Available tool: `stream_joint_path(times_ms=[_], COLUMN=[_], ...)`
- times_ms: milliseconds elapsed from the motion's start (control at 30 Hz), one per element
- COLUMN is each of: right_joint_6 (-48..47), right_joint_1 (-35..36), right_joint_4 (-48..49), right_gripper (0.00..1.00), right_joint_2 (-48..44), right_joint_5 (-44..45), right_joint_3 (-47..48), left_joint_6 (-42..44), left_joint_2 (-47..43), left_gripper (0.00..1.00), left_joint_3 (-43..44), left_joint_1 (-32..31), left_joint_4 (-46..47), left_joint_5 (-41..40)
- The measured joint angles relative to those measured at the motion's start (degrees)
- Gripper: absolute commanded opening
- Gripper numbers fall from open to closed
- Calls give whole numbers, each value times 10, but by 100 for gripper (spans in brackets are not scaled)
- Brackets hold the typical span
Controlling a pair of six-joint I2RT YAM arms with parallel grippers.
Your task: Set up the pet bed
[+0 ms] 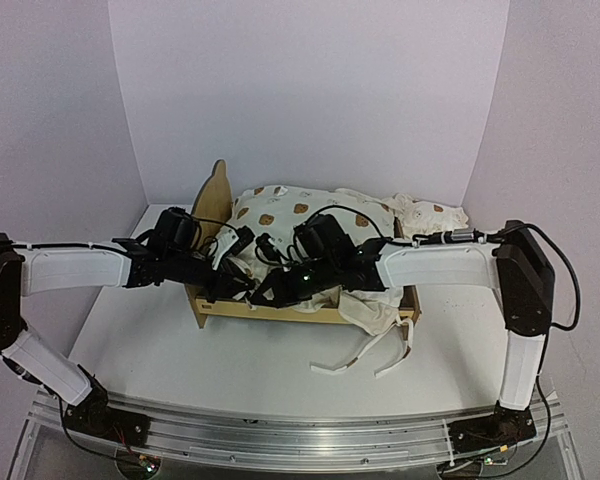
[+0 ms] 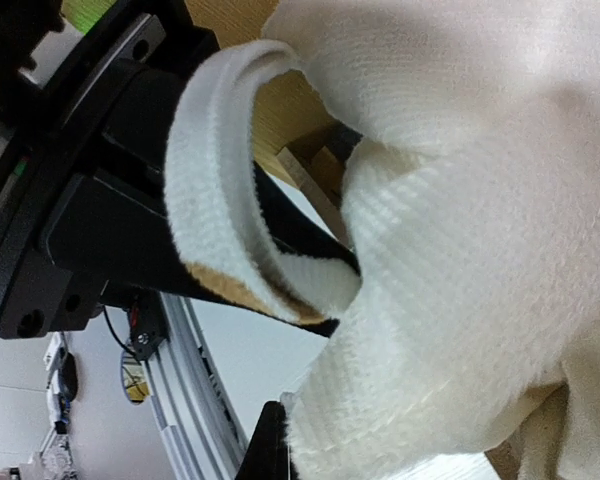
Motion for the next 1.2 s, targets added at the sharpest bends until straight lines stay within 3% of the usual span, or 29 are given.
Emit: stream_joint_path(times_ms=[267,367,567,733,1033,1200], right_joint_6=[58,74,84,83,64,58], right_joint_1=[-4,1,23,30,29,27], right_joint_4=[0,2,-15,-22,-107,-159], right_gripper=[0,0,0,0,0,0], right_joint_2=[-21,-22,-20,-19,-22,-34], right_joint_5=[-15,-7,-5,17,61,73], right_joint_3=[-32,-37,-24,2,73,97], left_joint_6=[1,1,9,20,60,80], left_joint_2=[-15,-17,-20,-22,-60,-78], left_gripper=[4,15,49,65,77,74], left_joint_3=[-9,-16,-28,-28,-21,-16], left_joint_1=[-4,-5,9,15,17,23], left_joint_4=[-6,-9,-20,-21,-41,-47], left_joint_5=[16,15,-45,-83,-78,-55])
